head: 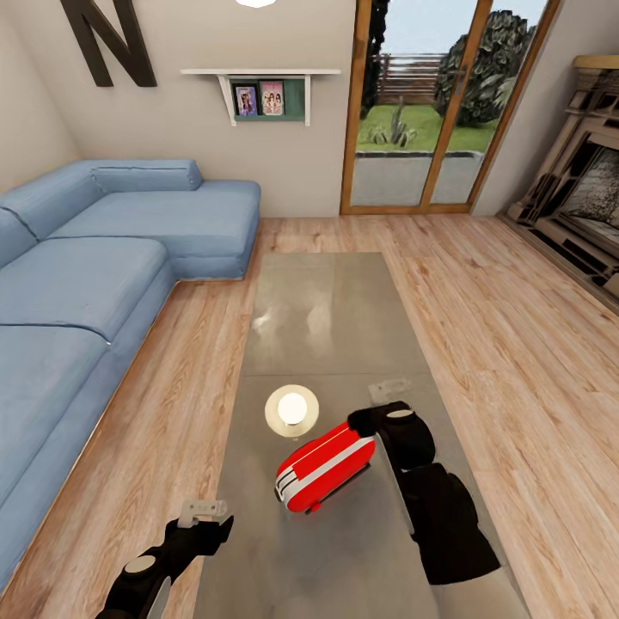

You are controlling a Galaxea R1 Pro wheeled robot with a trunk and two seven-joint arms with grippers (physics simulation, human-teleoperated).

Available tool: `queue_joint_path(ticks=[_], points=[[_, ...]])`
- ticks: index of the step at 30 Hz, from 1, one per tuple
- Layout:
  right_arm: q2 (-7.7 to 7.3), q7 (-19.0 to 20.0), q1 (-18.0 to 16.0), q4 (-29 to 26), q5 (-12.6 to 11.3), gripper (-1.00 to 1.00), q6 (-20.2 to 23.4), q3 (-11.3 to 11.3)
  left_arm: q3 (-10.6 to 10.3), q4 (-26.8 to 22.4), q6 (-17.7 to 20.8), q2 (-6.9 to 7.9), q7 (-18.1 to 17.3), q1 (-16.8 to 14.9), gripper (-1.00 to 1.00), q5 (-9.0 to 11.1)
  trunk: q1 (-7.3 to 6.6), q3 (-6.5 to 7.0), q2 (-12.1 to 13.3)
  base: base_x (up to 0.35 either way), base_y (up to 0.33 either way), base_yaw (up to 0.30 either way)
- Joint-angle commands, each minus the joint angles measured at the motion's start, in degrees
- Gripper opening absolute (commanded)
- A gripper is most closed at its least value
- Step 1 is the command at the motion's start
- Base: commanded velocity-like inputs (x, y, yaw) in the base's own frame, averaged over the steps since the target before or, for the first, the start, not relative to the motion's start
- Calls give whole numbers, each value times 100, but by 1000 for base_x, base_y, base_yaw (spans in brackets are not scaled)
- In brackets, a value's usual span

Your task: Turn on the radio receiver that's on the table in the living room.

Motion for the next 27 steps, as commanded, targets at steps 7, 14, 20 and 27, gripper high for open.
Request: queue_joint_path(ticks=[7, 14, 20, 27], points=[[0, -28, 2, -40, 26, 100, 37, -89, 0, 3, 0, 8, 0, 0, 100, 0, 0, 0, 0, 0, 0, 0], [-13, 81, 3, -41, 522, 100, 95, 286, 0, 4, 0, 1, 0, 0, 100, 1, 0, 0, 0, 0, 0, 0], [-435, 228, 3, -37, 685, 100, 99, 949, 0, 33, -7, 0, 4, 0, 100, 0, 0, 0, 0, 0, 0, 0], [-747, 399, 3, -43, 721, 100, 74, 1196, 0, 47, -9, 0, 4, 0, 100, 0, 0, 0, 0, 0, 0, 0]])
